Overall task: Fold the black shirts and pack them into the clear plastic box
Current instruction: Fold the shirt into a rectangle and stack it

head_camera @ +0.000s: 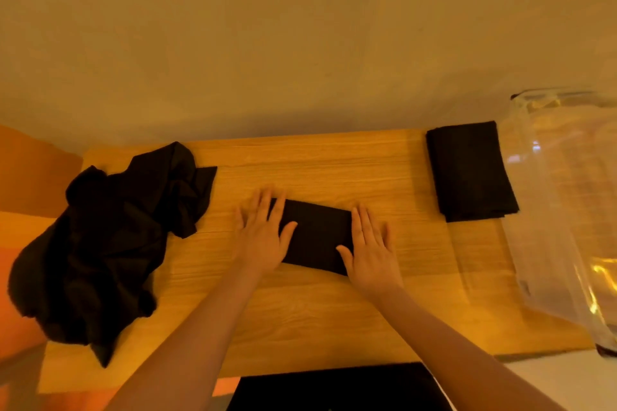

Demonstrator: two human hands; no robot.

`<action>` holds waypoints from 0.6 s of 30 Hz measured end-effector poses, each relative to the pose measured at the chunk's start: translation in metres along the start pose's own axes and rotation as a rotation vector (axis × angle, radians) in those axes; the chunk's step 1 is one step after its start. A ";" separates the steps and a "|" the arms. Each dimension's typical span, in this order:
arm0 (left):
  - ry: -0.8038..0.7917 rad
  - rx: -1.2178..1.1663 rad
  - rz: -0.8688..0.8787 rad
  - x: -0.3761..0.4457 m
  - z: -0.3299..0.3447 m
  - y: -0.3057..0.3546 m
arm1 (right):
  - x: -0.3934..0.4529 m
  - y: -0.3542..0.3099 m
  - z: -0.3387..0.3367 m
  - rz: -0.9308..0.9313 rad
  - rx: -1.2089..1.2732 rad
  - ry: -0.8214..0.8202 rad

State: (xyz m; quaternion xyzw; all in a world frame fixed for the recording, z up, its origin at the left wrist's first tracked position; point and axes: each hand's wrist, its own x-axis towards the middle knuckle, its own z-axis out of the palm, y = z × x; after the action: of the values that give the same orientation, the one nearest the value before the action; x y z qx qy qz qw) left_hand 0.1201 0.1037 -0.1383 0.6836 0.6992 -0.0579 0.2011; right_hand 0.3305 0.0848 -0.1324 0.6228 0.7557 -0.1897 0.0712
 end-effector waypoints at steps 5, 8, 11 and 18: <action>0.122 -0.655 -0.367 -0.029 -0.026 0.009 | 0.000 -0.009 -0.029 0.074 0.073 0.006; 0.114 -1.127 -0.758 -0.057 -0.035 0.022 | 0.021 -0.016 -0.034 -0.017 0.059 0.014; -0.117 -1.514 -0.908 -0.074 -0.033 0.032 | 0.019 -0.022 -0.017 0.020 0.085 -0.039; -0.229 -1.742 -0.795 -0.045 -0.040 0.045 | -0.044 -0.039 0.011 0.217 0.220 -0.006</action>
State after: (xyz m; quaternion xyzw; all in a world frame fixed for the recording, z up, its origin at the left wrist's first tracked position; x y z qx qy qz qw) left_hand 0.1555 0.0785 -0.0770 -0.0019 0.6535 0.3509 0.6707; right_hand 0.3008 0.0342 -0.1195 0.7041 0.6585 -0.2647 0.0249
